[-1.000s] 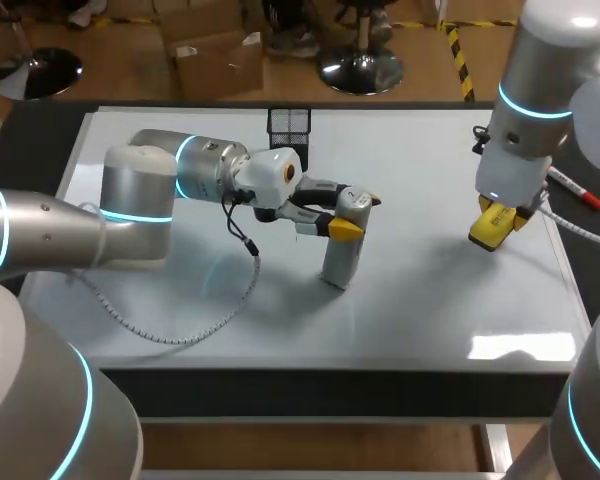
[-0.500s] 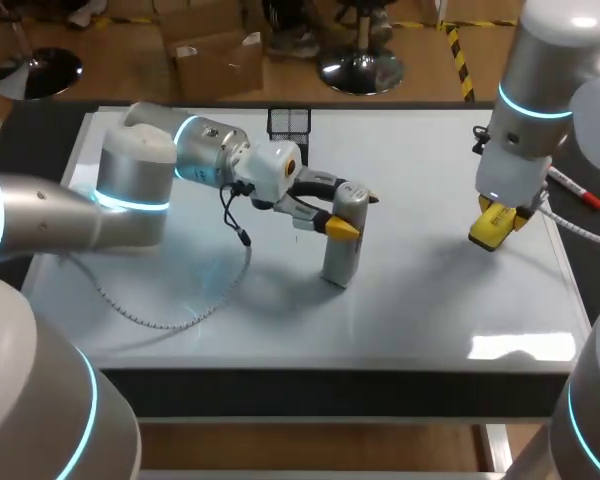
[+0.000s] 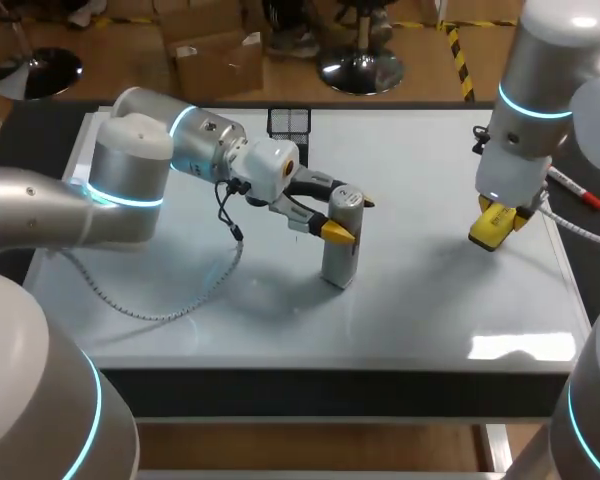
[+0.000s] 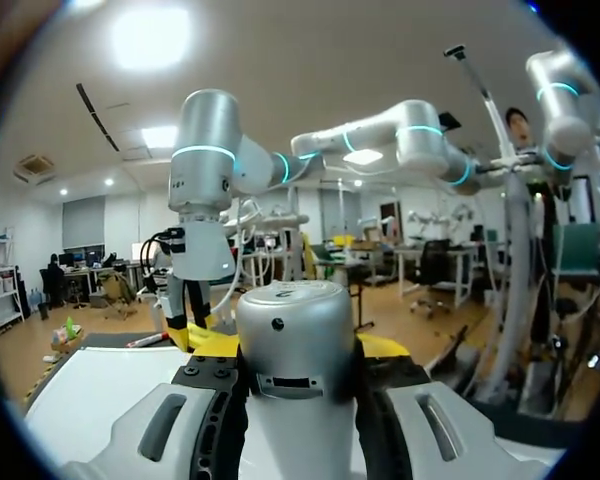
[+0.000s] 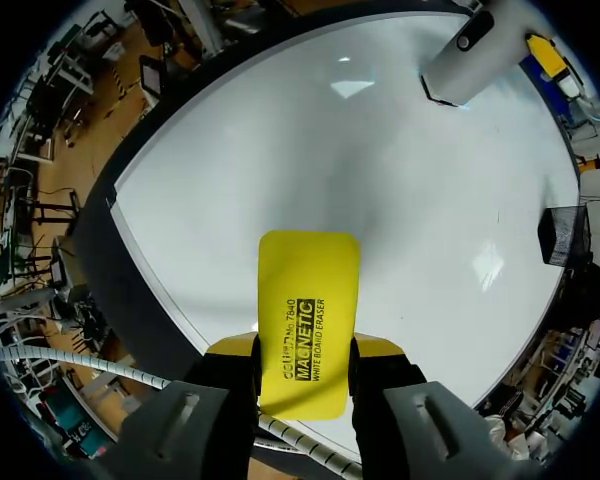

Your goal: Pick up the inspection probe, press it on each red-marked spot on the whiteboard one by one, put down the probe, pick up the eraser, and wipe off all the red marks.

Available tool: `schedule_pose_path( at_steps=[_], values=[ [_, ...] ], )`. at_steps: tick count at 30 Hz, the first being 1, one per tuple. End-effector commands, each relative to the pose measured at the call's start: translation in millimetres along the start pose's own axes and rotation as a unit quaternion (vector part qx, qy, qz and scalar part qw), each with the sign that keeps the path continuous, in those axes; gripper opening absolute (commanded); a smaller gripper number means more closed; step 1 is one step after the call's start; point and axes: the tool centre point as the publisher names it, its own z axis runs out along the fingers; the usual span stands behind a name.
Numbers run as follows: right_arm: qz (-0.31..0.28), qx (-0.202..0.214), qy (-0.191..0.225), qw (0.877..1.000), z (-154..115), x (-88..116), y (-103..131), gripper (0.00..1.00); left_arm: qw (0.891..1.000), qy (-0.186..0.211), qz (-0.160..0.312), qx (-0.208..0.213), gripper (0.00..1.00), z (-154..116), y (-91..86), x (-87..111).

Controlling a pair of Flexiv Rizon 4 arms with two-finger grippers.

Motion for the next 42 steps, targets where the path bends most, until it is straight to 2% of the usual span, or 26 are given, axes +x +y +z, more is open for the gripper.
schedule_pose_path(
  at_steps=[1, 18, 26, 33, 42],
  values=[
    [-0.001, 0.001, 0.001, 1.000, 0, 0, -1, 0.00, 1.000, 0.001, 0.001, -0.005, 0.00, -2, 1.5, 1.5],
    [-0.001, 0.001, 0.001, 1.000, 0, 0, -1, 0.00, 1.000, 0.005, 0.002, -0.004, 0.00, -5, 0.2, 7.4],
    [-0.001, 0.001, 0.001, 1.000, 0, 0, -1, 0.00, 1.000, 0.003, 0.008, 0.018, 0.00, -9, -14.4, 12.3],
    [-0.001, 0.001, 0.001, 1.000, 0, 0, -1, 0.00, 0.999, -0.009, 0.007, 0.034, 0.00, -23, -27.2, 14.4],
    [-0.001, 0.001, 0.001, 1.000, 0, 0, -1, 0.00, 0.998, -0.054, -0.002, 0.040, 0.00, -62, -38.8, 4.5]
  ],
)
